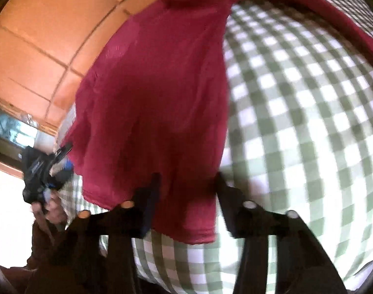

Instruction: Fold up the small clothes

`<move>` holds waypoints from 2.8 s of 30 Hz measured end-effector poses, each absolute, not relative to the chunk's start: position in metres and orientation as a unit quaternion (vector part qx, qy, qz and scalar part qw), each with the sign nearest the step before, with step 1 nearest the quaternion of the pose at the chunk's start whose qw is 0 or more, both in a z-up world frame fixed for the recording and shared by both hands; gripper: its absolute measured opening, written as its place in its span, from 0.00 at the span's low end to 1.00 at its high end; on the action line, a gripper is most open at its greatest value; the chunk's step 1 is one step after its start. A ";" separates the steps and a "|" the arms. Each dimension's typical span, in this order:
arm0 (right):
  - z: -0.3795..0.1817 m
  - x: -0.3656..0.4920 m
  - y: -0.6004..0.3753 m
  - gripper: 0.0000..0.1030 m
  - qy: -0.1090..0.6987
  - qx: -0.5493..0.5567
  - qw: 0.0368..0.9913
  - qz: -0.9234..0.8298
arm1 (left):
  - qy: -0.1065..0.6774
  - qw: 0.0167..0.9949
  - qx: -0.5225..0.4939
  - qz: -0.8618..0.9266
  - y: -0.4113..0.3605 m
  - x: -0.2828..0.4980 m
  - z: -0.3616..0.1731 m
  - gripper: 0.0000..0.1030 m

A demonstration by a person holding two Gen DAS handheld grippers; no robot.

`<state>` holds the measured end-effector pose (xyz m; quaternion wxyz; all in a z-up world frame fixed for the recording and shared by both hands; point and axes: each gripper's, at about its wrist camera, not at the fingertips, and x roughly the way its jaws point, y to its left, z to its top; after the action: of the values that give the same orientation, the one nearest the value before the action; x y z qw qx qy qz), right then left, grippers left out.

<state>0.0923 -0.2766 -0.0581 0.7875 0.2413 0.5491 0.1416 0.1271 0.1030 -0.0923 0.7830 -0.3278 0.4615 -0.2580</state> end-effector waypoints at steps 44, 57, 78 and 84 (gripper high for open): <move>-0.019 0.070 -0.189 0.73 0.481 0.040 0.863 0.147 | 0.444 0.834 -0.314 0.094 0.302 0.058 -0.056 0.64; -0.069 0.082 -0.153 0.98 0.518 0.000 0.838 0.172 | 0.431 0.833 -0.277 0.206 0.406 0.170 -0.065 0.64; -0.069 0.088 -0.153 0.98 0.517 0.007 0.844 0.141 | 0.433 0.807 -0.222 0.334 0.441 0.165 -0.072 0.10; -0.068 0.085 -0.155 0.98 0.508 0.010 0.850 0.137 | 0.400 0.863 -0.278 0.133 0.362 0.127 -0.041 0.54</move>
<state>0.0851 -0.1547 -0.0684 0.8503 0.0102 0.5082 0.1365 0.1270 0.3622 -0.0414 0.8629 -0.2785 0.4003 0.1330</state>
